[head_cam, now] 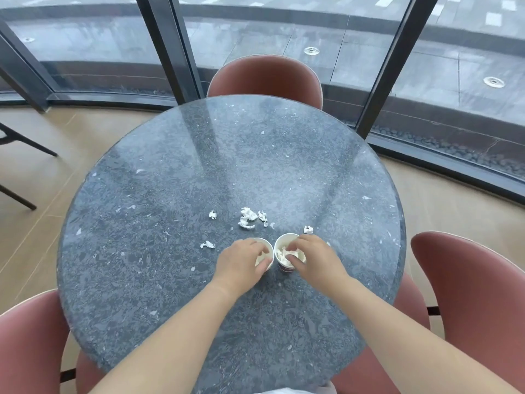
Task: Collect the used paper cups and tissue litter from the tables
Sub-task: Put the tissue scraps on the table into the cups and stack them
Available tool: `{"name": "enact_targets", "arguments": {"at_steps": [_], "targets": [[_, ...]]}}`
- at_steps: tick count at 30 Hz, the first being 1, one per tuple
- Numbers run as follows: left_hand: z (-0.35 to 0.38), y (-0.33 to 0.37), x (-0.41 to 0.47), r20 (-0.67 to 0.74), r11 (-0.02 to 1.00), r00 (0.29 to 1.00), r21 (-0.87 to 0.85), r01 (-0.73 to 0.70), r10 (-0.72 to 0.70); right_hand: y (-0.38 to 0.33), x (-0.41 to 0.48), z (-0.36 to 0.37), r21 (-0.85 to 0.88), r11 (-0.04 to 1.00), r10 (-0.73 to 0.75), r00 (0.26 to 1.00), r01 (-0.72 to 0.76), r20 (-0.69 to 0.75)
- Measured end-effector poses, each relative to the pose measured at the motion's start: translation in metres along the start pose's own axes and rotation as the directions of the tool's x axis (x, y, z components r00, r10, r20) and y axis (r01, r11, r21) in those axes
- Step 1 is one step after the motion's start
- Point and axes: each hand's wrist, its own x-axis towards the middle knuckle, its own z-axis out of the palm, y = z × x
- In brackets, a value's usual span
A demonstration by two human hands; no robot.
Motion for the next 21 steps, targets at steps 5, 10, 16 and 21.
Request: {"name": "enact_targets", "arguments": {"at_steps": [5,10,16,21], "targets": [[-0.016,-0.012,0.015,-0.085,0.996,0.995,-0.082,0.041,-0.048,-0.009,0.019,-0.005,0.009,1.000,-0.013,1.000,0.013,-0.021],[-0.026,-0.030,0.030,-0.095,0.982,0.987,-0.151,0.116,-0.131,-0.021,0.046,-0.002,0.005,0.999,-0.044,0.999,0.044,-0.023],[-0.027,-0.059,0.045,-0.083,0.963,0.978,-0.209,0.170,-0.190,-0.027,0.086,0.008,-0.014,0.999,-0.044,0.999,0.044,0.030],[-0.024,-0.087,0.060,-0.052,0.958,0.977,-0.214,0.191,-0.207,-0.016,0.121,0.020,-0.017,0.999,0.031,0.991,-0.029,0.128]]}}
